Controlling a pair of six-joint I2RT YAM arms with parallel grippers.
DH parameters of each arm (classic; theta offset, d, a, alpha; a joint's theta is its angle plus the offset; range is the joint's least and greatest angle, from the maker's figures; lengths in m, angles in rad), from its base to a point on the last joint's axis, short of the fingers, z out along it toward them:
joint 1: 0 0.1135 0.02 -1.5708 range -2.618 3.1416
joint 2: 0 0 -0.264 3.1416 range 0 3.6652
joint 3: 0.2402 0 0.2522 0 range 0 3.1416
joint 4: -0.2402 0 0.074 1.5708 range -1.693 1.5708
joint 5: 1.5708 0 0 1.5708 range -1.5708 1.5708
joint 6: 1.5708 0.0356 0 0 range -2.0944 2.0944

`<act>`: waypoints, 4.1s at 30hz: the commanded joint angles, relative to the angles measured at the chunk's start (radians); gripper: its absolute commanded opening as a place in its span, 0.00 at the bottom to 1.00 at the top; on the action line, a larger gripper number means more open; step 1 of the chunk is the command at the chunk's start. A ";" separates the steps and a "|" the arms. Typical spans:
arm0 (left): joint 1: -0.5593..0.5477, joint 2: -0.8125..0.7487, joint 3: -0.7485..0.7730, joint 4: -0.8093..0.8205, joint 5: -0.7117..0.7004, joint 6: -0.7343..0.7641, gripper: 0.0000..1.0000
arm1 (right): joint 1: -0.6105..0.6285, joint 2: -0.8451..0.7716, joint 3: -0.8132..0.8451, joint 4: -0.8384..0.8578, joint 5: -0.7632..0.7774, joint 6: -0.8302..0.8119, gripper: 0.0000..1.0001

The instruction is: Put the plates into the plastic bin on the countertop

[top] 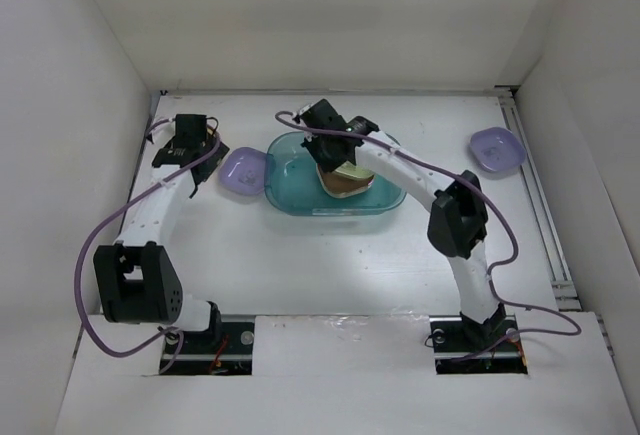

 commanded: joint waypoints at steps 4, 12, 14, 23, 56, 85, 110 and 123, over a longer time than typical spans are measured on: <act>0.015 0.016 -0.002 0.006 -0.004 -0.007 1.00 | 0.022 -0.020 0.067 -0.062 0.034 -0.129 0.00; 0.015 0.038 -0.011 0.015 0.005 -0.007 1.00 | 0.042 -0.070 -0.009 -0.019 -0.004 -0.152 0.66; 0.015 0.062 -0.022 0.024 0.005 -0.007 1.00 | 0.053 -0.107 -0.045 0.015 -0.043 -0.152 1.00; 0.015 0.150 -0.065 0.109 -0.013 -0.048 1.00 | 0.074 -0.415 -0.216 0.160 -0.093 -0.096 1.00; -0.030 -0.421 -0.105 0.046 -0.012 -0.025 0.00 | -0.045 -0.627 -0.391 0.213 0.216 0.179 1.00; -0.474 0.469 0.503 0.198 0.252 0.332 0.00 | -0.886 -0.569 -0.599 0.415 -0.176 0.248 1.00; -0.565 0.101 0.374 0.071 0.192 0.233 1.00 | -0.892 0.078 -0.186 0.188 0.003 0.214 0.84; -0.271 -0.065 0.115 0.069 0.180 0.144 1.00 | -0.700 -0.012 -0.085 0.159 0.008 0.239 0.00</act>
